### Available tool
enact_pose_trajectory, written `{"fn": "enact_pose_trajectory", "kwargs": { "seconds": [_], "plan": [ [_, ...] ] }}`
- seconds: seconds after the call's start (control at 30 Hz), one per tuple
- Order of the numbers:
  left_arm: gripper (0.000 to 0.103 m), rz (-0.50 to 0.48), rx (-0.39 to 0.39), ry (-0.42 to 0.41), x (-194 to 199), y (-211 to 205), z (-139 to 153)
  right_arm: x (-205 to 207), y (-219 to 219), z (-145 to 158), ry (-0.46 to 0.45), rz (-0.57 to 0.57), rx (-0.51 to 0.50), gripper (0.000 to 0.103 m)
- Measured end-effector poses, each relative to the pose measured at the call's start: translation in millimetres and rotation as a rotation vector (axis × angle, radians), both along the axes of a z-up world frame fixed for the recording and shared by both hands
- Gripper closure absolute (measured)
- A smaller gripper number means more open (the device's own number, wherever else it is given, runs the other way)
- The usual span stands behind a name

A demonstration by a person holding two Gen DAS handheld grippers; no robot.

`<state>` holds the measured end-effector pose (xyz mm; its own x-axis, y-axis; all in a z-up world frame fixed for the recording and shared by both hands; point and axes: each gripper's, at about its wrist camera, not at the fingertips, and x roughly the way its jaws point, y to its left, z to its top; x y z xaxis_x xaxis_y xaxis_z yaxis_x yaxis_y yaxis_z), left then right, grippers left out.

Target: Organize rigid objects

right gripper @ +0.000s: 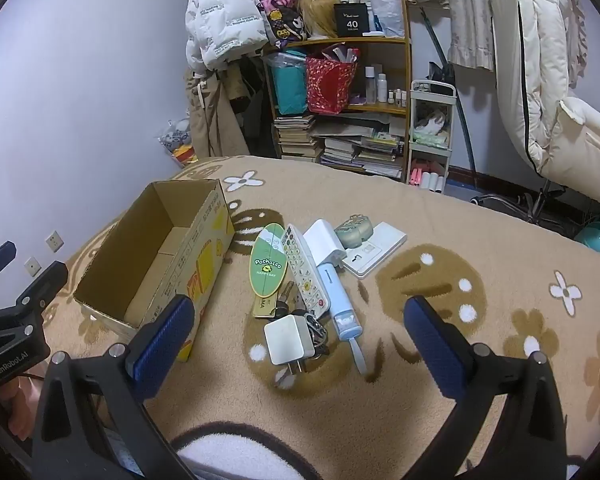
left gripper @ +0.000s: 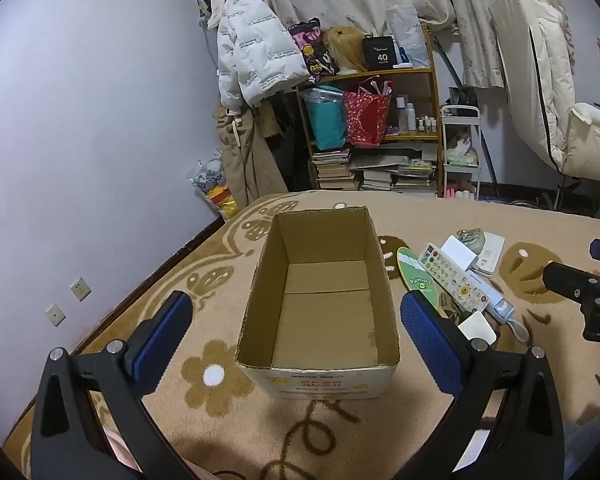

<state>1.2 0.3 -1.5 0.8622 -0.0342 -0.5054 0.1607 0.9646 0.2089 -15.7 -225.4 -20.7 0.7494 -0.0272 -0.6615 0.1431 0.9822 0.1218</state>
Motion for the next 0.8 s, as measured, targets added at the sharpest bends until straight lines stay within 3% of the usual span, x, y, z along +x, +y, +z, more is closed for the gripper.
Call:
{"fn": "enact_pose_trajectory", "kwargs": {
  "seconds": [0.8],
  "plan": [
    [0.0, 0.004, 0.018, -0.002, -0.9, -1.9, -4.2, 0.2, 0.1, 1.5, -0.008, 0.001, 0.0, 0.0]
  ]
}}
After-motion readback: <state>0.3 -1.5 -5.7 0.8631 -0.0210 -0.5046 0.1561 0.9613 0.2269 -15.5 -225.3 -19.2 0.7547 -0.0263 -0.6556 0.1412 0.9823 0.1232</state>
